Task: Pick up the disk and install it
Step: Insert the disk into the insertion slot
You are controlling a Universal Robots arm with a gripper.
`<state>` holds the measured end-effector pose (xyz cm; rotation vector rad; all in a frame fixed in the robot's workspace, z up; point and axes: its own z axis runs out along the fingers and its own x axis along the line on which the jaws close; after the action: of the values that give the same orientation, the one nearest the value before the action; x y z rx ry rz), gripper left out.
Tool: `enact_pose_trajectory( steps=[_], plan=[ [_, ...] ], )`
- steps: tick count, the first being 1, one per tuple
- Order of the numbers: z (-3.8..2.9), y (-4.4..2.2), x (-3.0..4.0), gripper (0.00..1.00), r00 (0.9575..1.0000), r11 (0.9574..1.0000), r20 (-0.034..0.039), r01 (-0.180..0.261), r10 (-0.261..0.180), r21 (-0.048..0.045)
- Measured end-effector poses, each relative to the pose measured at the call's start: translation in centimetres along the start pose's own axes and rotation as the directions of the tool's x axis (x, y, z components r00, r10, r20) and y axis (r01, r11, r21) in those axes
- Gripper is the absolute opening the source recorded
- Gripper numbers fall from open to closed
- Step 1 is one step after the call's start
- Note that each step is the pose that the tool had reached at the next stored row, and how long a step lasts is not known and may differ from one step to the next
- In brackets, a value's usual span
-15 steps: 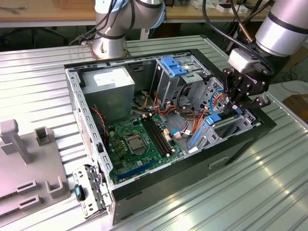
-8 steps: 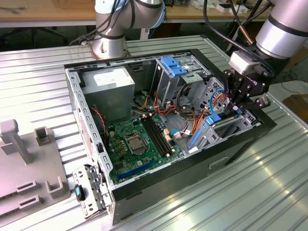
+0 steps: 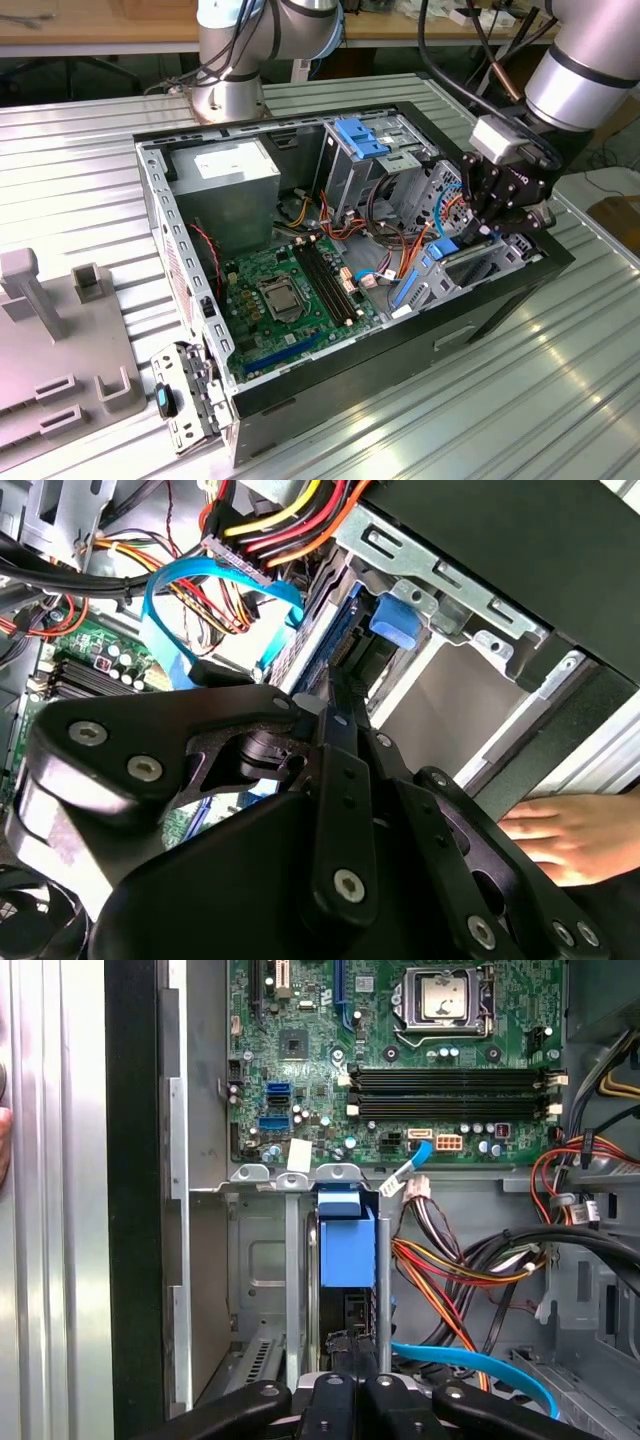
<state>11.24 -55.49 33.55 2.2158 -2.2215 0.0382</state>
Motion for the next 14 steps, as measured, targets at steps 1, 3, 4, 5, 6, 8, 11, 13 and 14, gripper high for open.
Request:
enact_pose_trajectory(
  steps=[1, 3, 4, 5, 6, 8, 11, 13, 14],
  plan=[
    [0.04, 0.00, 0.00, 0.11, 1.0000, 1.0000, -0.0002, 0.000, 0.000, 0.0000],
    [0.05, 0.00, 0.00, 0.11, 1.0000, 1.0000, 0.0000, 0.000, 0.000, 0.0000],
    [-0.13, 0.00, 0.00, 0.11, 1.0000, 1.0000, 0.0012, 0.000, 0.000, 0.0001],
    [-0.61, -0.01, 0.01, 0.11, 1.0000, 1.0000, 0.0005, 0.000, 0.000, 0.0000],
    [-0.74, -0.01, 0.02, 0.11, 1.0000, 1.0000, 0.0006, 0.000, 0.000, 0.0000],
    [-1.16, -0.02, 0.02, 0.11, 1.0000, 1.0000, 0.0005, 0.000, 0.000, 0.0000],
    [-1.32, -0.02, 0.03, 0.11, 1.0000, 1.0000, 0.0010, 0.000, 0.000, 0.0000],
    [-1.38, -0.02, 0.03, 0.11, 1.0000, 1.0000, 0.0007, 0.000, 0.000, 0.0000],
    [-1.38, -0.02, 0.03, 0.11, 1.0000, 1.0000, 0.0007, 0.000, 0.000, 0.0000]
  ],
)
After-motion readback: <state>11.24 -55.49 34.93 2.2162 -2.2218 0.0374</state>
